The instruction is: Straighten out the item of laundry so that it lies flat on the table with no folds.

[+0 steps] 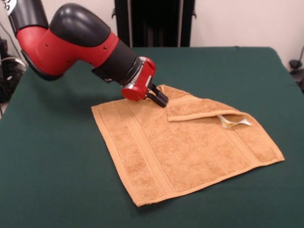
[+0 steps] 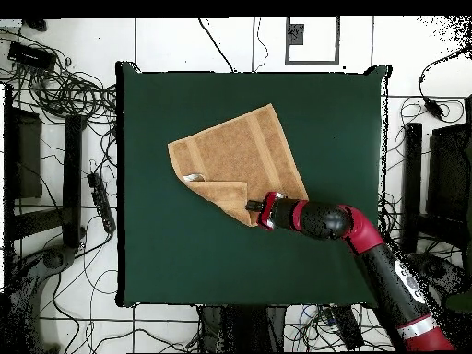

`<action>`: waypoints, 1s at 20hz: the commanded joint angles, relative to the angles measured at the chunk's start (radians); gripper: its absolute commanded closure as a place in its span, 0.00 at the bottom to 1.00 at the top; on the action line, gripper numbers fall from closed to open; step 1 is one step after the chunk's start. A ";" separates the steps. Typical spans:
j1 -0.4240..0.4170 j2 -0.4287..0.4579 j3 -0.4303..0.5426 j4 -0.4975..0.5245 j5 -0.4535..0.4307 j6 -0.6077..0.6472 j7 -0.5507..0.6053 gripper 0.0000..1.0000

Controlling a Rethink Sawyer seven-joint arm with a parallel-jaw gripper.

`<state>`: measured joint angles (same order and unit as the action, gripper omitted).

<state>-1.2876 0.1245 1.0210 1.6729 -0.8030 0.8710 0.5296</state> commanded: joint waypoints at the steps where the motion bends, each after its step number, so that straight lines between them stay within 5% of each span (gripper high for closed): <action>1: 0.071 -0.023 -0.078 -0.125 -0.020 0.097 -0.265 1.00; 20: 0.104 -0.100 -0.095 -0.126 -0.049 0.143 -0.339 1.00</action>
<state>-1.2397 0.0212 1.0110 1.6691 -0.8117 0.9154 0.5022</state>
